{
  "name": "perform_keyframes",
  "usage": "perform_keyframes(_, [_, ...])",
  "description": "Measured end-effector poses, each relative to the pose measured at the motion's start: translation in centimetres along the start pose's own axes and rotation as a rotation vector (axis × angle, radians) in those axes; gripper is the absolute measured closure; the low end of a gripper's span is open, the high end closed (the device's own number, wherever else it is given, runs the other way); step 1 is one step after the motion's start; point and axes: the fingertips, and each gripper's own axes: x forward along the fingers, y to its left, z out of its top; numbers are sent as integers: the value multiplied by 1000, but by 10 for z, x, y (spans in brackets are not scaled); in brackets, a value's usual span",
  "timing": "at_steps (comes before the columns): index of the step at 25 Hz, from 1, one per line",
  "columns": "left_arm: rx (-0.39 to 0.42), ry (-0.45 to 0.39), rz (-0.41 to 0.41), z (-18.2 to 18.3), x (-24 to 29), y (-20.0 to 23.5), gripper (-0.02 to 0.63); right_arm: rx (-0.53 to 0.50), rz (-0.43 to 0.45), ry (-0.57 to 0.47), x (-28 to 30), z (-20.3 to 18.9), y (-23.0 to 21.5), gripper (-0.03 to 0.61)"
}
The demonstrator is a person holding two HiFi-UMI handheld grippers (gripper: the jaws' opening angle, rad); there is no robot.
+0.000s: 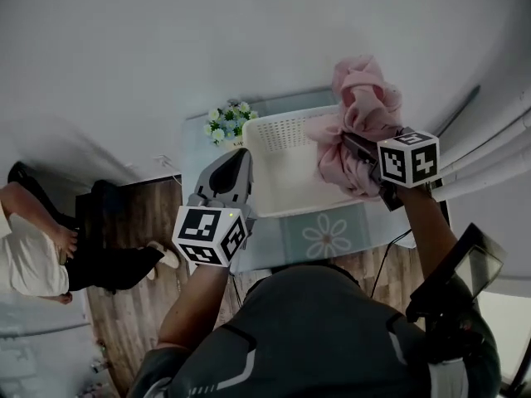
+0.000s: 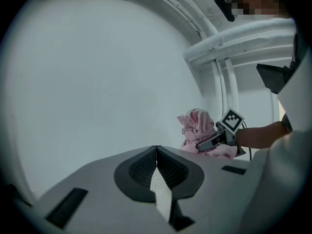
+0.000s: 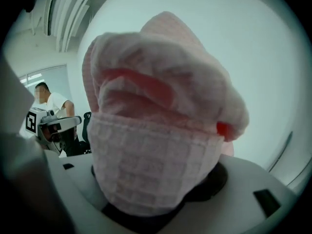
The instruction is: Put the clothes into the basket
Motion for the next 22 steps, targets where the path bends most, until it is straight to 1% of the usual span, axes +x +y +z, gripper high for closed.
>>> perform_keyframes(4, [5,11,2,-1,5,-6,603,-53,24,97,22,-17,-2,252])
perform_keyframes(7, [12,14,-2,0,9,-10,603,-62,59,168,36,-30,-1,252])
perform_keyframes(13, [15,12,-4,3,15,-11,603,-38,79,302,62,-59,-4,252])
perform_keyframes(16, [11,8,0,1,22,-8,603,-4,99,367,79,-75,-5,252])
perform_keyframes(22, [2,2,-6,2,21,-10,603,72,72,483,96,-106,-13,252])
